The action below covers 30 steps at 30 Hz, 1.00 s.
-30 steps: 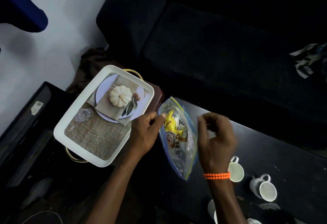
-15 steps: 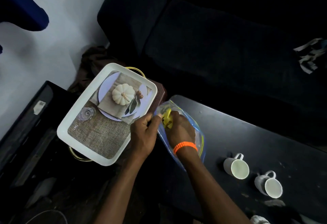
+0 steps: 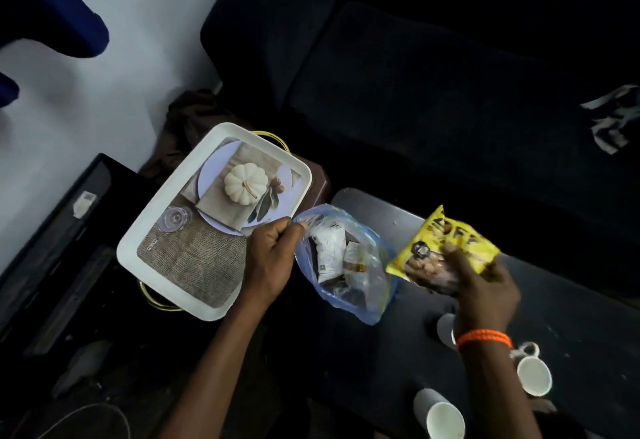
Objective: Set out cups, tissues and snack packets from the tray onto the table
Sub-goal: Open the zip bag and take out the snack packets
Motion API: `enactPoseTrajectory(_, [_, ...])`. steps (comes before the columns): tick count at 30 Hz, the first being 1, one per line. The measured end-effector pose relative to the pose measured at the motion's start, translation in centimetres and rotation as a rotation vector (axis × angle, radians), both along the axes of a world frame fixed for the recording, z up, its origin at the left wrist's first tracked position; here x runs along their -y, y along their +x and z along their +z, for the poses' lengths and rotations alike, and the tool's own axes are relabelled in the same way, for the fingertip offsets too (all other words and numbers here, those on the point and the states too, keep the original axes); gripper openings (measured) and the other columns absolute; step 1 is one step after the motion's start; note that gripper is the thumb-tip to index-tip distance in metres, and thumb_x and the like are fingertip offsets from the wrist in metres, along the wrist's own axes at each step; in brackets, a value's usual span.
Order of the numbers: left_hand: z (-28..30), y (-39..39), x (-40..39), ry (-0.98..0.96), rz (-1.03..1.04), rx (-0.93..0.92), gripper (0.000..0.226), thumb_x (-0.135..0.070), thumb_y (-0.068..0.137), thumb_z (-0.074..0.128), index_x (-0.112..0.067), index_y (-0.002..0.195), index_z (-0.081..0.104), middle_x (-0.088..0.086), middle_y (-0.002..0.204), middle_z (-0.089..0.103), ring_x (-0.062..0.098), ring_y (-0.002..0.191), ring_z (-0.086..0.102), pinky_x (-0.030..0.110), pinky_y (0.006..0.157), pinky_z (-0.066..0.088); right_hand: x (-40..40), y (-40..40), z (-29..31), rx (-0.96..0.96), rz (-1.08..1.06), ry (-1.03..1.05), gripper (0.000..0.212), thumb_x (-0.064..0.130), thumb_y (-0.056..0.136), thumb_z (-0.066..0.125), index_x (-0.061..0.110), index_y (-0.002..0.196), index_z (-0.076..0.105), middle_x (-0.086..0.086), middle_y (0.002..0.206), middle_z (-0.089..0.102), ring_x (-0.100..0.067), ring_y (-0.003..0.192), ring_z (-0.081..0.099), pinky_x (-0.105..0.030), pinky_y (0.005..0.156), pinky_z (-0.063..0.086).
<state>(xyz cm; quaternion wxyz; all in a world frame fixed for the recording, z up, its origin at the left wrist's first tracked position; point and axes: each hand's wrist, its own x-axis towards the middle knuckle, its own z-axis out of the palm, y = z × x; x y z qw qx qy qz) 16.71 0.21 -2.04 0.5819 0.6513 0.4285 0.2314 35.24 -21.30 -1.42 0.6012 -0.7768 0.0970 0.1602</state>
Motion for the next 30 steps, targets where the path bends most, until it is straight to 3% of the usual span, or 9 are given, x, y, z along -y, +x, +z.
enactPoseTrajectory(5, [0.4,0.9,1.2,-0.029,-0.047,0.007,0.045,-0.035,0.089,0.058,-0.031,0.051,0.033,-0.013,0.046,0.026,0.001,0.046,0.024,0.026,0.054,0.033,-0.1,-0.5,-3.8,-0.114,0.066,-0.459,0.067,0.031,0.08,0.086,0.004,0.135,0.057,-0.018,0.128,0.067,-0.033,0.114,0.067,-0.039,0.097,0.05])
enactPoseTrajectory(9, [0.1,1.4,1.8,-0.027,-0.035,0.01,0.053,-0.019,0.095,0.062,-0.029,0.053,0.031,-0.014,0.048,0.025,0.0,0.046,0.025,0.02,0.048,0.026,-2.0,-1.8,1.3,0.229,0.068,-0.174,0.031,0.022,0.087,0.08,0.018,0.115,0.069,-0.007,0.101,0.075,-0.018,0.091,0.073,-0.036,0.086,0.06])
enactPoseTrajectory(13, [-0.1,1.8,2.2,-0.044,-0.006,-0.008,0.046,-0.029,0.09,0.063,-0.026,0.058,0.03,-0.013,0.054,0.023,0.004,0.051,0.023,0.027,0.048,0.023,-6.2,-4.4,5.2,0.393,0.633,-0.024,0.013,0.019,0.087,0.075,0.024,0.099,0.076,0.002,0.086,0.079,-0.009,0.076,0.075,-0.021,0.073,0.059])
enactPoseTrajectory(15, [0.0,1.9,2.3,-0.049,-0.004,-0.028,0.042,-0.037,0.086,0.061,-0.025,0.058,0.032,-0.01,0.055,0.025,0.006,0.052,0.024,0.028,0.047,0.023,-9.3,-5.4,4.0,0.415,0.96,-0.32,0.019,0.013,0.088,0.069,0.021,0.103,0.076,0.0,0.092,0.079,-0.004,0.074,0.071,-0.016,0.071,0.055])
enactPoseTrajectory(17, [0.0,1.9,2.4,-0.041,-0.001,-0.051,0.04,-0.04,0.084,0.059,-0.025,0.058,0.032,-0.01,0.055,0.026,0.006,0.053,0.025,0.028,0.048,0.024,-11.9,-6.1,0.9,0.374,1.206,-0.716,0.03,0.009,0.091,0.059,0.012,0.119,0.068,-0.014,0.112,0.073,-0.022,0.098,0.07,-0.028,0.087,0.053])
enactPoseTrajectory(20, [-0.2,2.1,2.7,-0.012,-0.017,-0.053,0.042,-0.032,0.086,0.061,-0.025,0.057,0.032,-0.013,0.052,0.027,0.002,0.051,0.025,0.022,0.046,0.024,-13.2,-6.7,-3.6,0.404,1.404,-1.296,0.044,0.022,0.096,0.049,0.003,0.135,0.053,-0.021,0.136,0.058,-0.038,0.128,0.053,-0.045,0.108,0.037])
enactPoseTrajectory(22, [-0.5,2.2,3.0,-0.022,-0.026,-0.043,0.043,-0.026,0.087,0.061,-0.025,0.055,0.032,-0.013,0.052,0.027,0.002,0.051,0.026,0.021,0.046,0.025,-12.8,-6.7,-5.3,0.429,1.438,-1.445,0.047,0.032,0.098,0.049,0.006,0.137,0.052,-0.017,0.137,0.059,-0.034,0.129,0.055,-0.042,0.107,0.037])
enactPoseTrajectory(26, [-0.9,2.2,3.5,-0.039,-0.012,-0.055,0.046,-0.024,0.088,0.061,-0.028,0.052,0.033,-0.014,0.048,0.028,0.0,0.049,0.027,0.019,0.046,0.024,-11.1,-7.1,-5.3,0.477,1.413,-1.323,0.03,0.024,0.101,0.051,0.01,0.126,0.055,-0.011,0.123,0.067,-0.029,0.114,0.066,-0.035,0.092,0.048])
enactPoseTrajectory(30, [-1.1,2.3,3.0,-0.027,0.056,-0.051,0.042,-0.022,0.086,0.059,-0.025,0.054,0.032,-0.014,0.049,0.028,0.0,0.049,0.025,0.022,0.046,0.025,-9.3,-7.8,-0.4,0.135,1.383,-0.963,0.013,0.021,0.095,0.057,0.012,0.104,0.054,-0.02,0.13,0.062,-0.033,0.121,0.059,-0.036,0.095,0.045])
